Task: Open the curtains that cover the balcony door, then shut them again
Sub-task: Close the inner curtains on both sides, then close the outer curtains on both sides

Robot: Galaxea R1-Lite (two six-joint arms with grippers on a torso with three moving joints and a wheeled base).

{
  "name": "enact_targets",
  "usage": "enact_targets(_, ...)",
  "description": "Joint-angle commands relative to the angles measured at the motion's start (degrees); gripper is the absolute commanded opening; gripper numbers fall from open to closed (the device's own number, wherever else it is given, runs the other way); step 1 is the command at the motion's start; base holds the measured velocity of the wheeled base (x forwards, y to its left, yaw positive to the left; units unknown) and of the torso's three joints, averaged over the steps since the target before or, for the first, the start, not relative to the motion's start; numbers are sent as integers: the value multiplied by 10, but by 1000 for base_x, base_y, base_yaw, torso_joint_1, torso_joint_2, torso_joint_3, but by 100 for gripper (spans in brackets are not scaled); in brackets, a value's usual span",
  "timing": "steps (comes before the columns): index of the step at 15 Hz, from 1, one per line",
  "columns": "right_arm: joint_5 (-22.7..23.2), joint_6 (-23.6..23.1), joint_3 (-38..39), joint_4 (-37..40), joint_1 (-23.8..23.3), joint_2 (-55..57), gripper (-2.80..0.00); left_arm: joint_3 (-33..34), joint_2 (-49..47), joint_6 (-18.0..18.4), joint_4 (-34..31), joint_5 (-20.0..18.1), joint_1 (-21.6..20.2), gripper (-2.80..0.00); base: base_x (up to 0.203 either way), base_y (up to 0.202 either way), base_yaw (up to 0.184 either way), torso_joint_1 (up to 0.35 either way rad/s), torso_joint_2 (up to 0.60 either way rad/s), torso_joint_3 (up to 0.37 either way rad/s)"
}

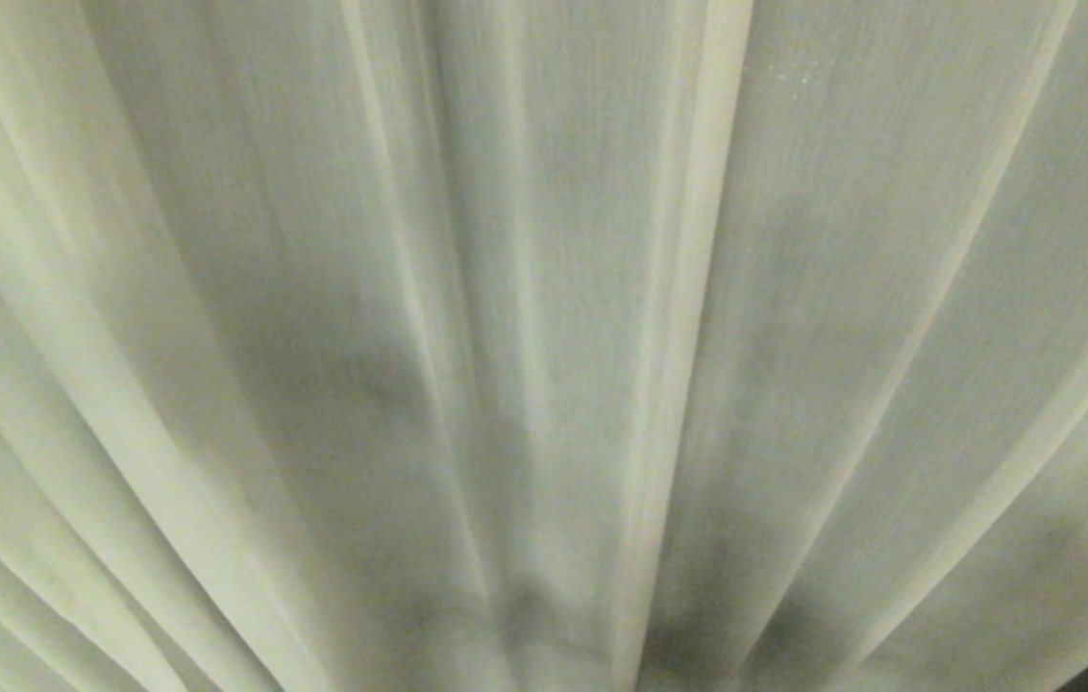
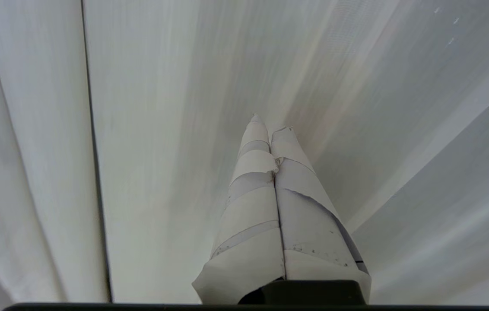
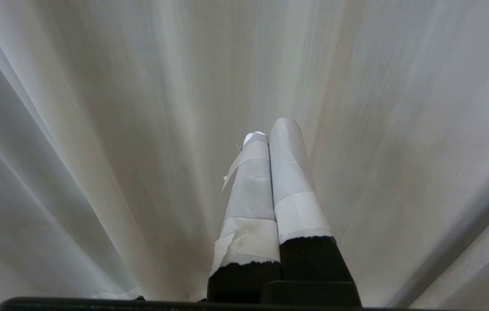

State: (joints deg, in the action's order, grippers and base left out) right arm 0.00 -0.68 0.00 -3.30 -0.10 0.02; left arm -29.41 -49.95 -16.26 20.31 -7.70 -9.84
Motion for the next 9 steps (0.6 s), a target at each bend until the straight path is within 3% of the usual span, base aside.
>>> enact_targets(1,0,0,0,0,0,0,-280,30,22,12,-2,0,0,-280,0,0,0,0,0,0)
enact_targets(5,0,0,0,0,0,0,-280,113,101,40,-29,0,9,-280,0,0,0,0,0,0)
enact_targets(9,0,0,0,0,0,0,-280,213,181,66,-37,8,56,-280,0,0,0,0,0,0)
